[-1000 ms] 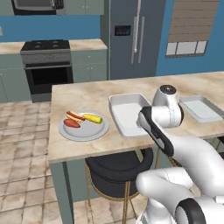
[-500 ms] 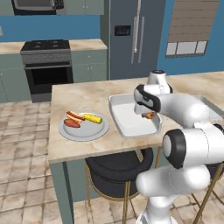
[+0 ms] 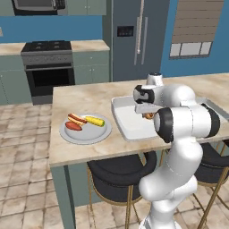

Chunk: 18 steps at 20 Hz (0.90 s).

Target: Place one cooked food and one vegetable from the large plate to each tupperware container.

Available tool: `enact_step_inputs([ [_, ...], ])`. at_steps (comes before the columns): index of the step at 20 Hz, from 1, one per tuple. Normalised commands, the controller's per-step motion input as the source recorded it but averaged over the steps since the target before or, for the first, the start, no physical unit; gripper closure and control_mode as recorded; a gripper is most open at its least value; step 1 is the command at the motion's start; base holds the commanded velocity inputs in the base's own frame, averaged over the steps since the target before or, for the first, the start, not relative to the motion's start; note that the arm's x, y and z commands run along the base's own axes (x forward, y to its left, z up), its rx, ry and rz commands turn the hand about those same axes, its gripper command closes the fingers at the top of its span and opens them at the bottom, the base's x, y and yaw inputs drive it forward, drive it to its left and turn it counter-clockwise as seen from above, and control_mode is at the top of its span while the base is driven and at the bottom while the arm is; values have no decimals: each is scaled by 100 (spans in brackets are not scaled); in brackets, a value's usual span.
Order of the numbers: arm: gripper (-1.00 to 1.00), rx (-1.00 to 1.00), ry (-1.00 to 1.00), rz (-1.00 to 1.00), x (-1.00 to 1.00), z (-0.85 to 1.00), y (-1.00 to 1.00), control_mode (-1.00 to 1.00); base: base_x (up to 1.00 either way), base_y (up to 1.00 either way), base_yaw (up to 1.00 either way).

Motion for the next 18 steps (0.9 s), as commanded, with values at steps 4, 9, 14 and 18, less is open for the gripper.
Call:
enact_step_inputs([
  [4,100,0,1,-1,39,-30,-23,-100,0,0,0],
  [9,100,-4,0,0,3,-39,-3,-100,0,0,0],
  [14,100,-10,0,0,0,-30,0,-100,0,0,0],
  [18,100,-10,0,0,7,-10,0,-100,0,0,0],
])
